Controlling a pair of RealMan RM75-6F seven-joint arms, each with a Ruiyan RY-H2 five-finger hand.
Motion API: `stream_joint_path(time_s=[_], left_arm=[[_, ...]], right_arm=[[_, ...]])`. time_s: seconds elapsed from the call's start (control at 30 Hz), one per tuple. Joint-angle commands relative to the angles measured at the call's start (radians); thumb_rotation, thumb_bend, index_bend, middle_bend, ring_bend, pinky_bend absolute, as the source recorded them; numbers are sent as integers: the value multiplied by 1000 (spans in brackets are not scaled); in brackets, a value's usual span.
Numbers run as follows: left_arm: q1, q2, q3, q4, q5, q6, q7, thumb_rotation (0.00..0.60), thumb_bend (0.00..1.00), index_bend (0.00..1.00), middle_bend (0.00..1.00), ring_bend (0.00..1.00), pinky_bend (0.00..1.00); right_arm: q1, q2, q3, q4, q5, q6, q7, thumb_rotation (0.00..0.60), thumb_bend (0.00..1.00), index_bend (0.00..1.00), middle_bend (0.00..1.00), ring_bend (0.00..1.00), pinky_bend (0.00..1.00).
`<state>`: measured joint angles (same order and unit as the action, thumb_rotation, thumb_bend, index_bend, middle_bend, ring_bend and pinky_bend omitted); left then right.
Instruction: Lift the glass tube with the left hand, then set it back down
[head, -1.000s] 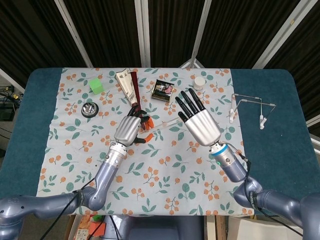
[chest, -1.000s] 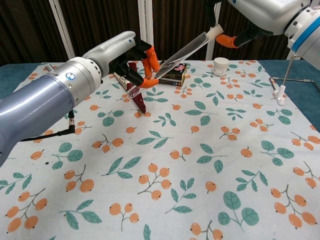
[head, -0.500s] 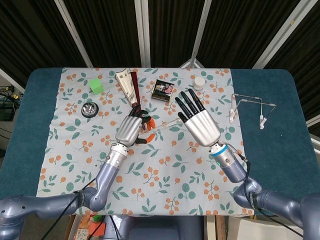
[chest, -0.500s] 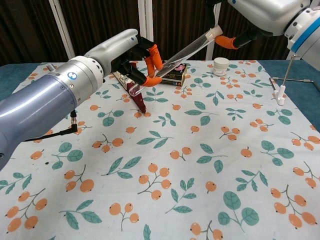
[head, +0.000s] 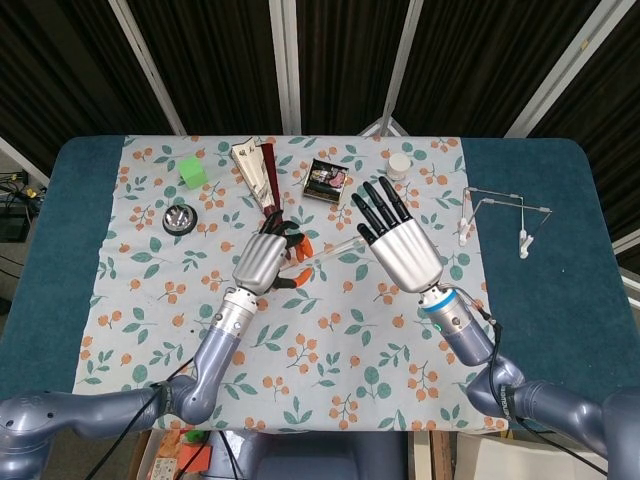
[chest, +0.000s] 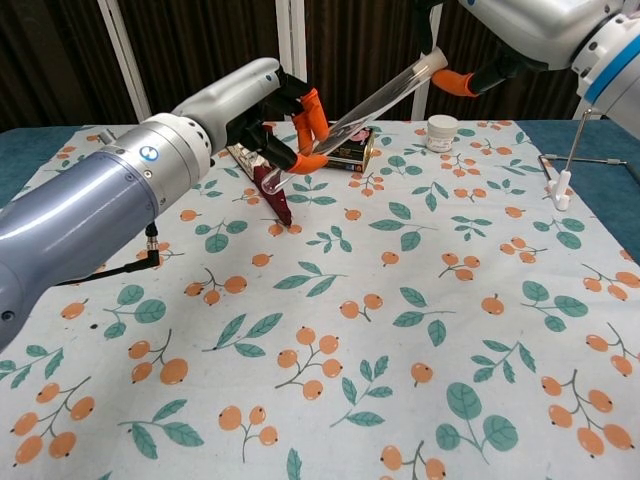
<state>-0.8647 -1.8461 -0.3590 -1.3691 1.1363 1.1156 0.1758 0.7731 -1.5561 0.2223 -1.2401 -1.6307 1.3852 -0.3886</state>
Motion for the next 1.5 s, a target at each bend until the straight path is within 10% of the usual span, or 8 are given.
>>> stream_joint_path(time_s=[0.03,0.33,1.1,1.5], left_arm=[[-1,-2,-2,2,1,1,1,600,534,647,685,222,29],[-8,-20,-10,14,-2,7,2,600,534,647,685,222,29],[-20,-50,-39,35,-5,32,-1,600,541,649,688,222,29],[-3,-34,-21,22,16,40,-16,600,544,649,690,222,29]], right_arm=[[0,0,1,-1,0,0,0,600,433,689,215,0,36],[2,10,3,-5,-8,5,-1,600,433,661,215,0,36],[-11,20,-12,2,-14,5,2,600,432,200,129,0,36],[-28,28,2,-14,51,-32,-28,600,433,243,114,0,36]])
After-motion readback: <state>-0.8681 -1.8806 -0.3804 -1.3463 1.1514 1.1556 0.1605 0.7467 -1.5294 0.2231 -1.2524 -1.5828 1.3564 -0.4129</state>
